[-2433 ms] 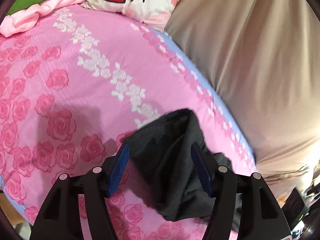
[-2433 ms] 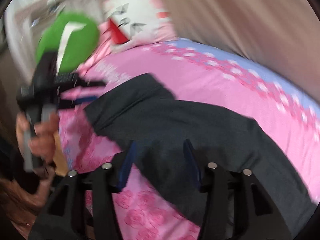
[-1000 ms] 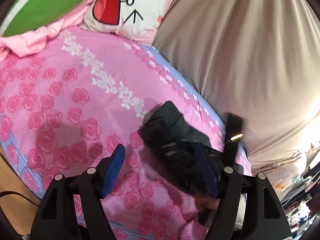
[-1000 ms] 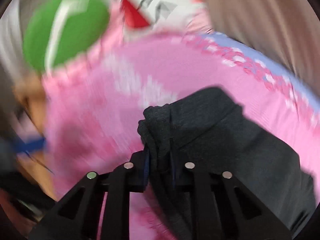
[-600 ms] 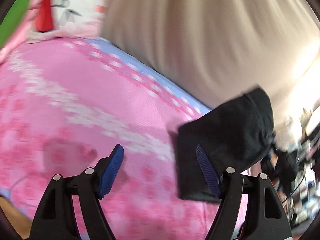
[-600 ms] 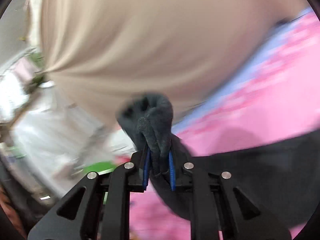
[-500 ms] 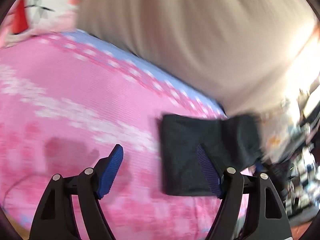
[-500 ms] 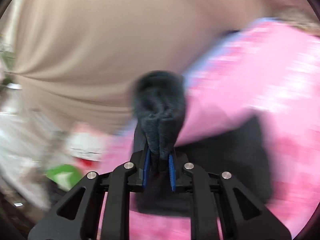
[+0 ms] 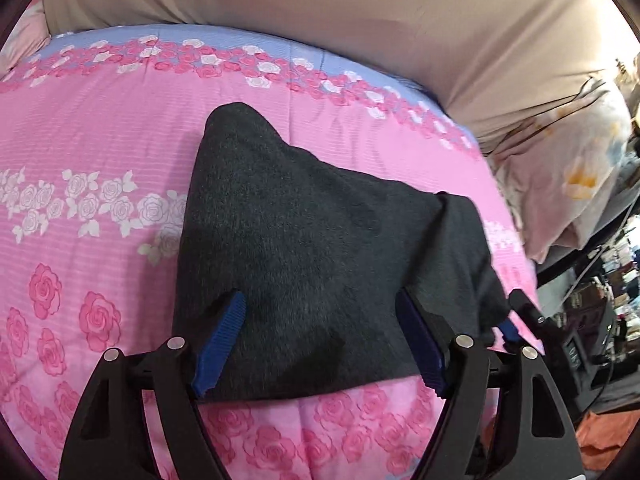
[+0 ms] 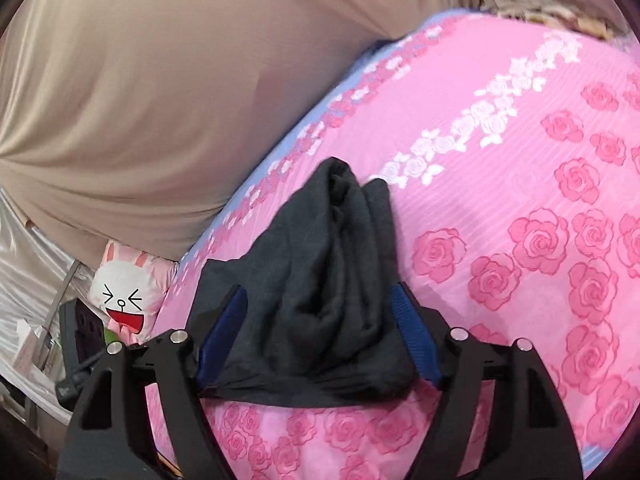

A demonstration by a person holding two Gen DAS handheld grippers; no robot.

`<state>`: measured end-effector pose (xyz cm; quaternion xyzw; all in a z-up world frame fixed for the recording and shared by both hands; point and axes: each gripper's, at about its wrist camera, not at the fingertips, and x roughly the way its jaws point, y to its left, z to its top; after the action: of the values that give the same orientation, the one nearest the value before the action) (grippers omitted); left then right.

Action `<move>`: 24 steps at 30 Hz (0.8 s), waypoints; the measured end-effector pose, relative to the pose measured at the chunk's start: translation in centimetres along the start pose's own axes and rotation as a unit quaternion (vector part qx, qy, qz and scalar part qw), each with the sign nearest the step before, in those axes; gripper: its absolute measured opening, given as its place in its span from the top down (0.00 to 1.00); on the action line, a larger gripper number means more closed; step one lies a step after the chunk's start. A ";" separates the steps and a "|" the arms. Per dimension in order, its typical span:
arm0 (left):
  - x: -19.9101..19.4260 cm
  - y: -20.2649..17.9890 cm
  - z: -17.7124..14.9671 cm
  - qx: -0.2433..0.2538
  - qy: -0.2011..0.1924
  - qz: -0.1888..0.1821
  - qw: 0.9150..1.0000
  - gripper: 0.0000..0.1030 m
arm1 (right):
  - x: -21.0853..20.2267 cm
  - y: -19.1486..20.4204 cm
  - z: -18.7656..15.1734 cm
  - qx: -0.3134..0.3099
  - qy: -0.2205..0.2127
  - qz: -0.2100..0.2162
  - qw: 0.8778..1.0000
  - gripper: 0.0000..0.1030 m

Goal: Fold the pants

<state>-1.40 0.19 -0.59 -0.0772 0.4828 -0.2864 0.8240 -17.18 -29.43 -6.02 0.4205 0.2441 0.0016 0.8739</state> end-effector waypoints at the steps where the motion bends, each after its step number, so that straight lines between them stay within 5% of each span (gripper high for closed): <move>1: 0.6 0.2 0.2 -0.003 0.002 0.005 1.000 0.26 | 0.3 -0.3 0.1 0.007 0.004 0.004 1.000 0.30; 4: 1.4 1.6 0.7 -0.043 -0.002 -0.016 0.999 0.26 | 1.4 -0.8 0.2 0.007 0.018 -0.016 1.000 0.30; 8: -1.2 4.6 0.5 -0.123 -0.055 -0.084 0.987 0.27 | 0.8 -0.3 0.2 0.000 0.006 -0.025 1.000 0.36; 10: -2.0 4.8 0.8 -0.102 -0.071 -0.056 0.991 0.23 | 0.6 0.7 -0.1 -0.034 0.008 -0.028 0.999 0.40; 13: 0.1 4.9 1.0 -0.082 -0.040 -0.023 0.996 0.21 | 2.0 1.7 -0.5 -0.076 0.027 -0.069 0.994 0.47; 15: 1.4 4.7 0.9 -0.074 -0.031 0.005 0.997 0.23 | 2.3 2.1 -0.7 -0.088 0.027 -0.087 0.992 0.73; 16: 1.8 4.5 0.9 -0.066 -0.033 0.020 0.997 0.28 | 2.3 2.2 -0.5 -0.083 0.032 -0.080 0.993 0.76; 18: 1.6 4.4 1.3 -0.061 -0.036 0.049 0.996 0.77 | 1.6 2.8 0.1 -0.068 0.034 -0.042 0.996 0.80; 19: 0.9 4.9 1.6 -0.062 -0.033 0.036 0.997 0.85 | 1.1 3.4 0.5 -0.064 0.033 -0.021 0.997 0.81; 22: -2.5 6.4 1.9 -0.079 -0.055 0.013 0.995 0.89 | -1.0 5.5 1.0 -0.051 0.036 0.060 0.996 0.81; 24: -5.2 8.0 1.4 -0.093 -0.063 0.004 0.994 0.90 | -1.9 6.4 0.2 -0.066 0.041 0.060 0.995 0.81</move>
<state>0.97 9.41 0.84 -0.1692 0.4545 -0.2312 0.8434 -17.52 -25.84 -0.44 0.3758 0.2529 0.0875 0.8872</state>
